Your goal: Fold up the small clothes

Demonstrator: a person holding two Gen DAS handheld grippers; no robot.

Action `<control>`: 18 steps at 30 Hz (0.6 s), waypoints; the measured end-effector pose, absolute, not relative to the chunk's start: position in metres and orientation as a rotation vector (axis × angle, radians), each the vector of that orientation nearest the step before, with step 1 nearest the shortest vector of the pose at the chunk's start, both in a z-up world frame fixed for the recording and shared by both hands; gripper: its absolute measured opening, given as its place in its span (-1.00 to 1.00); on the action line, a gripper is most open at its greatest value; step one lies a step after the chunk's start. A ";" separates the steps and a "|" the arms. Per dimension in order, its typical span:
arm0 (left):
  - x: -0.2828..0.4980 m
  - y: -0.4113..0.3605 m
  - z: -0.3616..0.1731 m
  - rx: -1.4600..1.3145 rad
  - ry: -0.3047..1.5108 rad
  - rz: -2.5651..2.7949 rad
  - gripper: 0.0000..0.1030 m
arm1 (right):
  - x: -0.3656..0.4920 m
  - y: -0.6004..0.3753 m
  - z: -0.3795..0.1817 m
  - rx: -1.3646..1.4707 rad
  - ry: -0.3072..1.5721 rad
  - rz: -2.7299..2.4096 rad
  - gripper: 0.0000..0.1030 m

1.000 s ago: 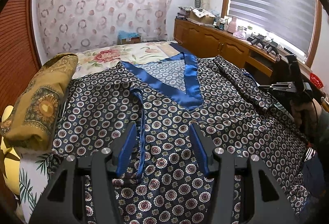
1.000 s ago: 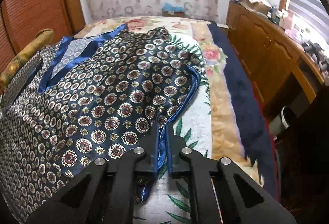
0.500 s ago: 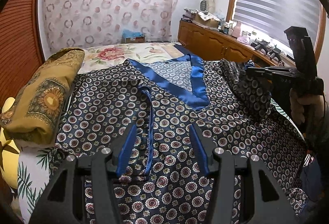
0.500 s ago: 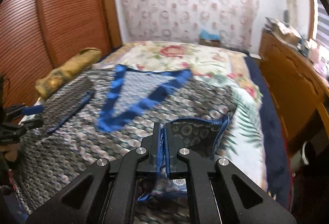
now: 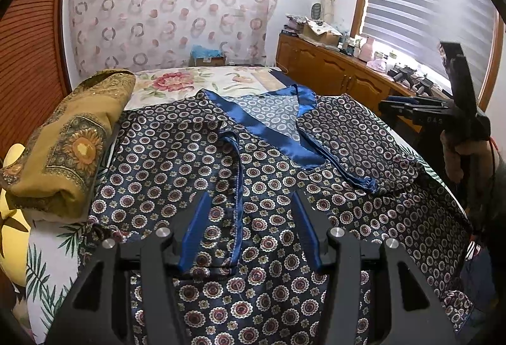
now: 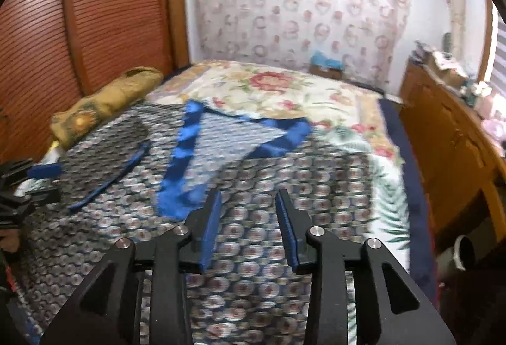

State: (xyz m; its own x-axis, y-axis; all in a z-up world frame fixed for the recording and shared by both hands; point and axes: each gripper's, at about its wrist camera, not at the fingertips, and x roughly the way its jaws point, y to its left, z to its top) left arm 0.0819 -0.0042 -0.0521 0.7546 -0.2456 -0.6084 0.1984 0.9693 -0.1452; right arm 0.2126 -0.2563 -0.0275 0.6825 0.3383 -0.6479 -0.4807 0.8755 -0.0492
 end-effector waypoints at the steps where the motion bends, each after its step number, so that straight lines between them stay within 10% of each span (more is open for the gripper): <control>1: 0.082 -0.003 -0.052 -0.076 0.673 -0.238 0.02 | 0.215 -0.261 -0.029 -0.230 0.680 0.441 -0.17; 18: 0.084 -0.001 -0.057 -0.084 0.681 -0.232 0.02 | 0.244 -0.302 -0.102 -0.215 0.897 0.343 -0.17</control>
State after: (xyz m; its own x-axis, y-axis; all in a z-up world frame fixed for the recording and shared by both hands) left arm 0.0844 -0.0012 -0.0565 0.7521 -0.2392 -0.6141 0.1845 0.9710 -0.1523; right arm 0.2440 -0.3019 -0.1015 0.5754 0.2010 -0.7928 -0.3789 0.9246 -0.0405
